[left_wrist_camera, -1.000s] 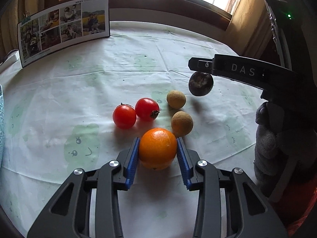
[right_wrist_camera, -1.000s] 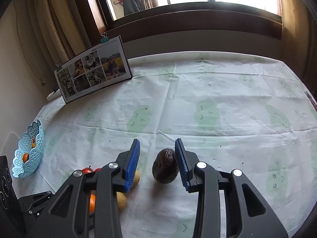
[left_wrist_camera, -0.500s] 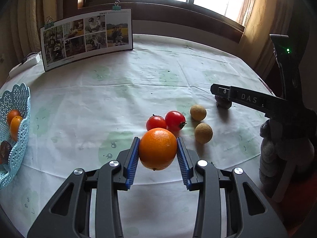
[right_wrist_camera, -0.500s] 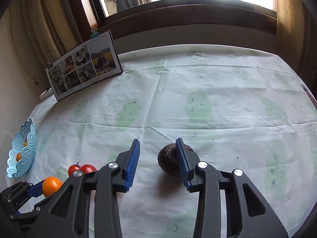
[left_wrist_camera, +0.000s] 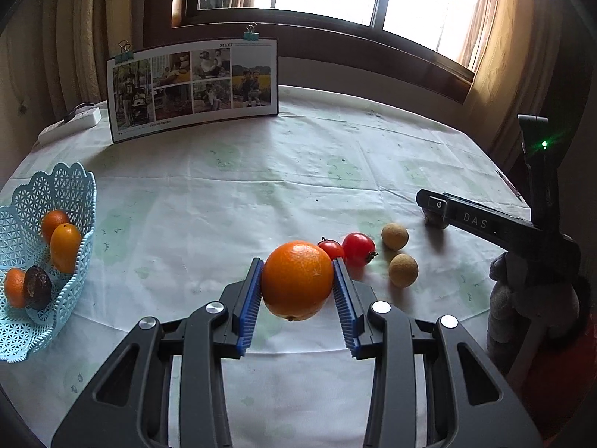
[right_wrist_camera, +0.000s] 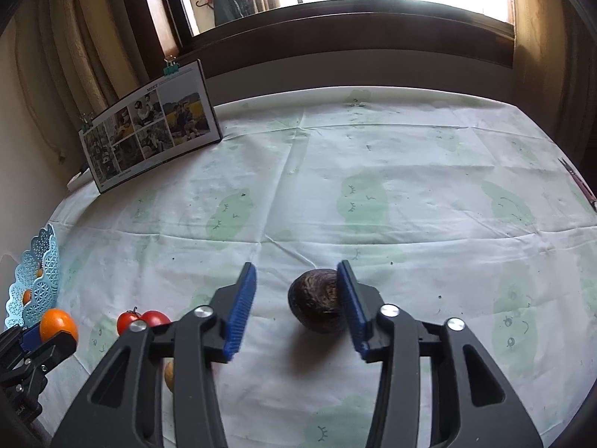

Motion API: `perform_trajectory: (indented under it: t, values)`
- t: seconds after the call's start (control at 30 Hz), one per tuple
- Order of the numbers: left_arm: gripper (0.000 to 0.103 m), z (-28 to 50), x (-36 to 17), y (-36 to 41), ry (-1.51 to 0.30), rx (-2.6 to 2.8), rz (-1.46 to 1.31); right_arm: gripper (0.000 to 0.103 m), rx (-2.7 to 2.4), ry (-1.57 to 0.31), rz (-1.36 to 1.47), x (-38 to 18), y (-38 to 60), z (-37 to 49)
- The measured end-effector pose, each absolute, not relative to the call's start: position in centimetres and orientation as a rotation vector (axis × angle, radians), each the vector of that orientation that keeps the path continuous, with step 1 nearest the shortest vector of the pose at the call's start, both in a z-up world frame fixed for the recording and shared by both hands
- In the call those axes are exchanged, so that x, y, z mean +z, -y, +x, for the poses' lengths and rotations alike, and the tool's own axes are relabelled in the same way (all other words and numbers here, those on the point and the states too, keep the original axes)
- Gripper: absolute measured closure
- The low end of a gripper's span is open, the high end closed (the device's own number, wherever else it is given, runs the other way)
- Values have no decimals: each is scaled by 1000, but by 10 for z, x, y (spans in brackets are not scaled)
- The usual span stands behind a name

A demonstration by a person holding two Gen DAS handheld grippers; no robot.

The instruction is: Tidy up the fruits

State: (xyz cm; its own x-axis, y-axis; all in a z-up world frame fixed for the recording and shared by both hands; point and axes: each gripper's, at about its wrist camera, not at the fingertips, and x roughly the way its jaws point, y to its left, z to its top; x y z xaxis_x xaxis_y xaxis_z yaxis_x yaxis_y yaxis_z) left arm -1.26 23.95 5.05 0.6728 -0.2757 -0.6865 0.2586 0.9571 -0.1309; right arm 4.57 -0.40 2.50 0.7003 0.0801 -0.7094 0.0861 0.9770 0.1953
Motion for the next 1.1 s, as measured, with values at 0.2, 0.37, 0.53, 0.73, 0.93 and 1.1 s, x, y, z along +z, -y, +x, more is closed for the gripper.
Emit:
perform_trajectory:
  t: [0.2,0.37,0.53,0.73,0.93,1.1]
  values:
    - [65,-15,60,-250,-736,-268,-29,42,-19,-853,281,13,18,52]
    - [65,-18,66,-258,-706,-248,-29,60,-5,-865,243,10,10,53]
    - [63,-21,63,-265,-717,-233,-38,60,-4,-858,228,12,5,51]
    - [37,-23,49,-277,-755,-201,-52,60,-7,-817,226,21,4,45]
    - [37,-12,37,-279,-791,-195,-56,60,12,-807,234,24,2,42]
    - [45,-1,22,-271,-837,-215,-53,60,21,-787,240,29,3,40]
